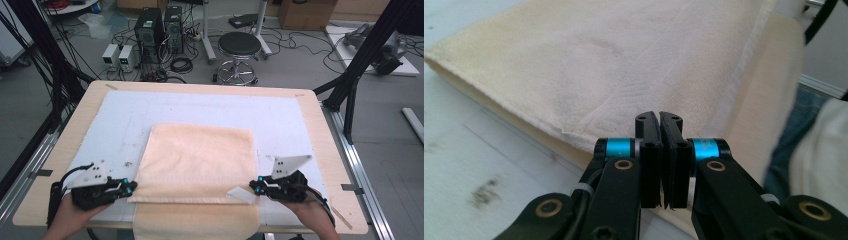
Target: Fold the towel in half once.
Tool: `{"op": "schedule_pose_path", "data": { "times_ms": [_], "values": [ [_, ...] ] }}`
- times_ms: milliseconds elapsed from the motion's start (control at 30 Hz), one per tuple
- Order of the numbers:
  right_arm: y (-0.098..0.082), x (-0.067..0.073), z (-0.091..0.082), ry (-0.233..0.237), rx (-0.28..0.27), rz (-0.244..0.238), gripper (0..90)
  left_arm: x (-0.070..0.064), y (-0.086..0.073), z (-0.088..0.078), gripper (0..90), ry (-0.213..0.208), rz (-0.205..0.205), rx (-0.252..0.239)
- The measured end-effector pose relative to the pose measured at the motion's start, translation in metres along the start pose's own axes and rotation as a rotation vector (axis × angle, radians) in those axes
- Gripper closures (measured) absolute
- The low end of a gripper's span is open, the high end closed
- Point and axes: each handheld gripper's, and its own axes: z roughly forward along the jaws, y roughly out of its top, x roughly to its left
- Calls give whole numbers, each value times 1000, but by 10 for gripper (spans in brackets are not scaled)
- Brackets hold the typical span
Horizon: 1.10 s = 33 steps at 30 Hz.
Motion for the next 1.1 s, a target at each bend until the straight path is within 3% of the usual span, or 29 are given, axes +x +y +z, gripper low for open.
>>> {"op": "schedule_pose_path", "data": {
  "times_ms": [100,167,233,267,400,533,600,733,800,900,1033,1100],
  "values": [
    [-2,27,-11,47,2,-22,864,-23,-8,-12,868,-25,2,-1],
    [-6,38,-12,113,2,-21,814,-31,-15,-16,851,-42,-8,-1],
    [-9,39,-8,131,2,-5,742,-30,-19,-12,694,-31,-32,12],
    [-10,36,-5,119,12,-9,718,-26,-20,-9,668,-22,-32,21],
    [-8,11,11,62,21,42,620,-4,-14,8,592,21,-46,35],
    [-7,-26,25,-43,31,99,557,23,-1,28,526,84,-66,29],
    [-6,-45,31,-85,39,137,520,38,6,38,504,122,-73,29],
    [-2,-78,45,-155,41,169,478,70,20,56,467,182,-112,22],
    [1,-92,51,-172,51,190,470,86,23,65,465,216,-144,13],
    [4,-111,58,-223,72,181,448,108,26,79,465,272,-183,28],
    [3,-131,65,-248,62,193,411,133,30,95,471,309,-237,10],
    [1,-140,69,-255,61,212,389,143,33,105,471,333,-249,27]
  ]
}}
